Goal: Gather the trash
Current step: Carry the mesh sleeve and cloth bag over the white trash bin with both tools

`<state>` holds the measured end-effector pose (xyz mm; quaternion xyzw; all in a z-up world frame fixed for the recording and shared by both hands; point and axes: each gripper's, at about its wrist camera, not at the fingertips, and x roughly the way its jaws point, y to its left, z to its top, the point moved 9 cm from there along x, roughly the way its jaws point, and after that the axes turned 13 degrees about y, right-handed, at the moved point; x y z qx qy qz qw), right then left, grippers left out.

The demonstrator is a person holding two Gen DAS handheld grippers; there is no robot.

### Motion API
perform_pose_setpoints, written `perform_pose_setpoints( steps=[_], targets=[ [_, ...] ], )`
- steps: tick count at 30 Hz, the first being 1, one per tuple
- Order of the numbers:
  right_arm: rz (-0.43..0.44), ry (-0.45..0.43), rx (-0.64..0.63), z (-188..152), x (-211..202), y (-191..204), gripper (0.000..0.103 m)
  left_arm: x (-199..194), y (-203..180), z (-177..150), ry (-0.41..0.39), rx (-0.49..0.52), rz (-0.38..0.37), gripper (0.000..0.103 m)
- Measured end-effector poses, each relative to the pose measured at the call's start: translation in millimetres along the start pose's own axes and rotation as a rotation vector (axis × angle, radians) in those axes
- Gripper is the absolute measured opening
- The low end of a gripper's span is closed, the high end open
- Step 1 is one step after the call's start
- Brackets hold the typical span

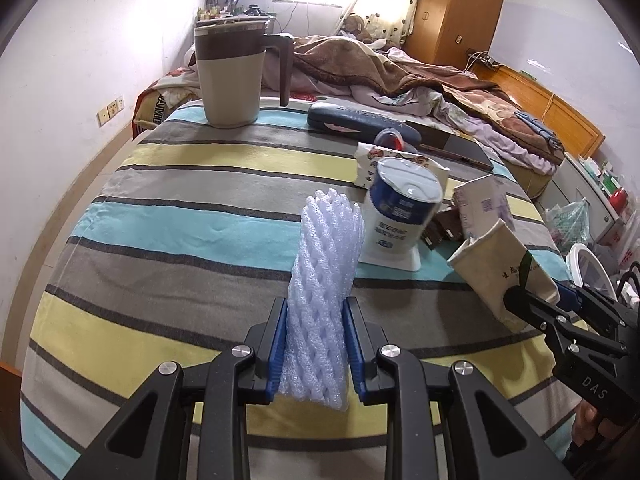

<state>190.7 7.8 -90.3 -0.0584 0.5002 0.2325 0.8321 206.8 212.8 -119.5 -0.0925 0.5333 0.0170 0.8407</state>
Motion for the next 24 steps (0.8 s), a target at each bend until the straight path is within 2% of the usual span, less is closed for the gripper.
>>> perform_pose_setpoints(
  steps=[12, 24],
  targets=[
    [0.014, -0.045, 0.022, -8.0, -19.7, -6.2, 0.045, -27.8, -21.5, -14.0, -0.042, 0.025, -0.009, 0.028],
    [-0.018, -0.123, 0.074, -18.8, -54.6, -38.1, 0.045, -54.1, -72.3, -21.5, -0.093, 0.101, -0.029, 0.028]
  ],
)
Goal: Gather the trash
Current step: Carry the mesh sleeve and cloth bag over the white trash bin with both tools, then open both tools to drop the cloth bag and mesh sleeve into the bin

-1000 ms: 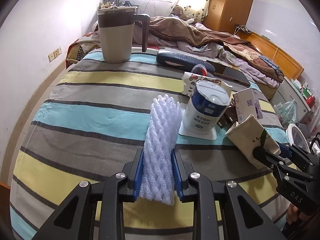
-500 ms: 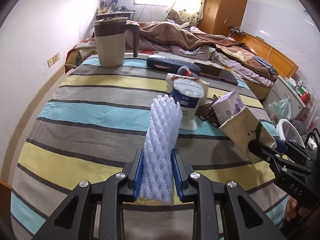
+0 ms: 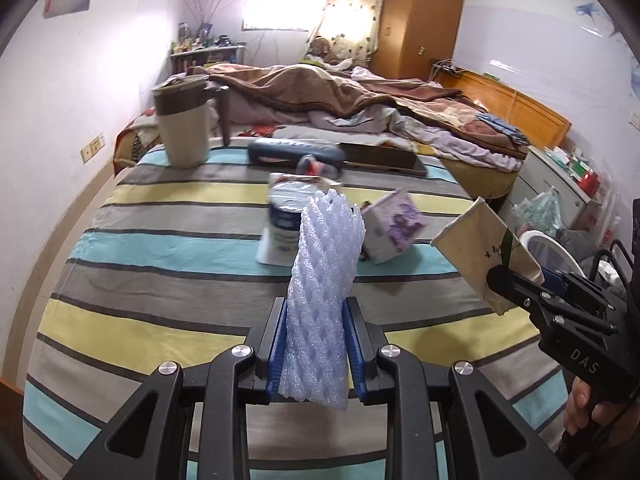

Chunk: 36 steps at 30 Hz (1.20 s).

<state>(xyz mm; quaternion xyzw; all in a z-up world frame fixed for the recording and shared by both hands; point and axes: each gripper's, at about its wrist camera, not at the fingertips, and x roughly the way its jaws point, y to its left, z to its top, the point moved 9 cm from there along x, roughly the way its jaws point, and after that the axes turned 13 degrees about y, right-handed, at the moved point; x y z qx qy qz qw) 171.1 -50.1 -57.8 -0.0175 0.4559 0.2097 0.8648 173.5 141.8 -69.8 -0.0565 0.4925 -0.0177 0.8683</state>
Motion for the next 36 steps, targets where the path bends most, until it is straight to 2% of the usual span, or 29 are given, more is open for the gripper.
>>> perform_pose_setpoints(
  steps=[20, 36],
  targets=[
    [-0.123, -0.097, 0.148, -18.6, -57.3, -90.8, 0.045, -15.1, -143.9, 2.3, -0.045, 0.204, -0.103, 0.028],
    [-0.249, -0.117, 0.276, -46.0, -85.2, -164.9, 0.045, 4.1, -255.4, -0.6, -0.016, 0.355, -0.193, 0.028]
  ],
)
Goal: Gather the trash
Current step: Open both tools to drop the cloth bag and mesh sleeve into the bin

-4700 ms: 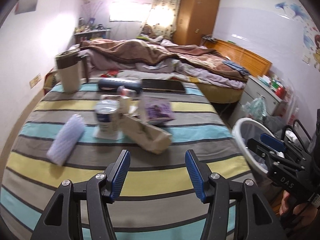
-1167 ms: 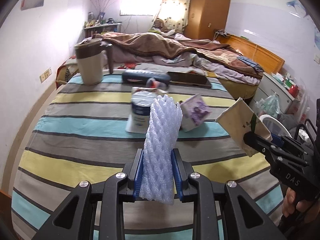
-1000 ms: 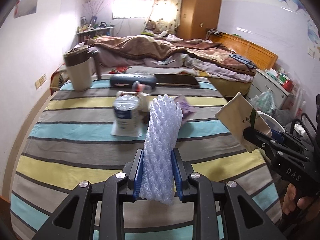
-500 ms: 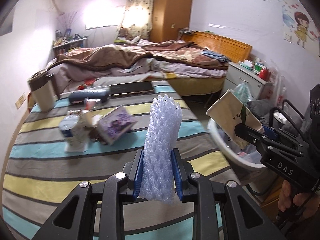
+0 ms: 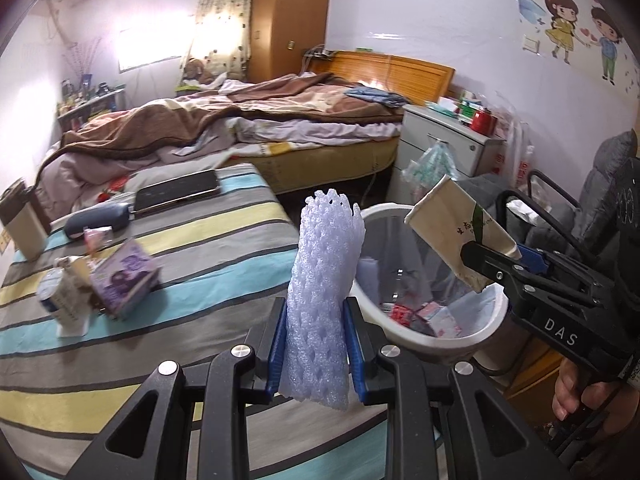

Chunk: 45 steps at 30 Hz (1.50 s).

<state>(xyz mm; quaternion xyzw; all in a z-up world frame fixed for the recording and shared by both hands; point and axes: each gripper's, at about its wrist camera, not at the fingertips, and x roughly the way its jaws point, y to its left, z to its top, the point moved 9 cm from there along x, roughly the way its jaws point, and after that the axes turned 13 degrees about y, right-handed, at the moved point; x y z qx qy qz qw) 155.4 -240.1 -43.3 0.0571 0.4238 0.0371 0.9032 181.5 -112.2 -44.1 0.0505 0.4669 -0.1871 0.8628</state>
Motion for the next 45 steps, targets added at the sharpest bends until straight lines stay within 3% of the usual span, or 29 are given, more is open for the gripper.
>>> perform_pose_setpoints(
  steps=[18, 32, 38, 40, 41, 45],
  targets=[
    [-0.106, 0.058, 0.101, -15.6, 7.7, -68.6, 0.045, 57.6, -72.7, 17.4, 0.083, 0.096, -0.088, 0.028],
    [-0.144, 0.133, 0.113, -20.4, 32.0, -88.4, 0.046, 92.1, -77.5, 20.7, 0.134, 0.103, -0.103, 0.028],
    [-0.151, 0.133, 0.089, -21.1, 32.5, -85.7, 0.048, 92.8, -72.0, 21.9, 0.131, 0.085, -0.104, 0.044],
    [-0.158, 0.124, 0.081, -20.7, 29.8, -85.4, 0.056, 92.0, -71.0, 22.3, 0.129, 0.080, -0.111, 0.051],
    [-0.162, 0.122, 0.080, -19.7, 30.3, -85.2, 0.060, 92.1, -70.6, 22.3, 0.129, 0.077, -0.108, 0.052],
    [-0.166, 0.111, 0.085, -17.8, 27.0, -84.6, 0.060, 90.4, -66.3, 21.9, 0.129, 0.070, -0.099, 0.052]
  ],
)
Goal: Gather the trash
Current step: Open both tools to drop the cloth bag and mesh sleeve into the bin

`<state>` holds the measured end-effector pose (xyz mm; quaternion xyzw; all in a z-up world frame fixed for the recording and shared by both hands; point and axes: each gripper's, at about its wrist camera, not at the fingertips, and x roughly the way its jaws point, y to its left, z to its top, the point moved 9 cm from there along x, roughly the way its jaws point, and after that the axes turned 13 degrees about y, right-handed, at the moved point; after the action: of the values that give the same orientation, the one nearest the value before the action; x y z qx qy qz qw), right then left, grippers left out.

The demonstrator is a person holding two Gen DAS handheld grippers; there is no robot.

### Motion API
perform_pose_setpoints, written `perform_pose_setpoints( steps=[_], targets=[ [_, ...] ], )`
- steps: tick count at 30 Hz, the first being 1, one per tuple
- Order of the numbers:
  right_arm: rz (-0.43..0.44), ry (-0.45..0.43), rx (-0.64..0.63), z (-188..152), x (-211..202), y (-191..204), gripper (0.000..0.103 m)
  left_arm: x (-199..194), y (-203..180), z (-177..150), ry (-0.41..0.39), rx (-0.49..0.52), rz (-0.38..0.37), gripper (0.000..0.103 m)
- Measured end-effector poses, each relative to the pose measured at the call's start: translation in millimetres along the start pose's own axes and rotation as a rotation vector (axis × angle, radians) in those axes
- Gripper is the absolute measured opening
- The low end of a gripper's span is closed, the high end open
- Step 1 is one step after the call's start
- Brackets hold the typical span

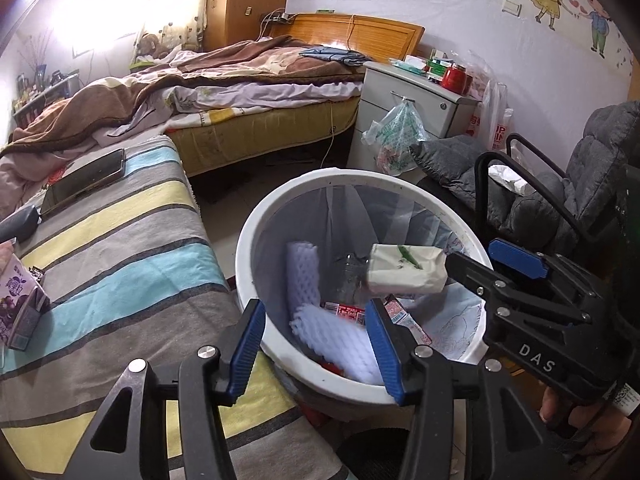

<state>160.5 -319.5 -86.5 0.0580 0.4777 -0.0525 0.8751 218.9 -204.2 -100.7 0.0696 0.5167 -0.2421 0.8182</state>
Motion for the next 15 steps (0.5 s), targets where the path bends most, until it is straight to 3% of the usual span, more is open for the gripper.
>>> perform_pose_setpoints(
  steps=[15],
  targets=[
    [0.024, -0.043, -0.017, 4.8, -14.8, 22.0, 0.060, -31.3, 26.8, -11.6, -0.049, -0.050, 0.028, 0.052]
  ],
)
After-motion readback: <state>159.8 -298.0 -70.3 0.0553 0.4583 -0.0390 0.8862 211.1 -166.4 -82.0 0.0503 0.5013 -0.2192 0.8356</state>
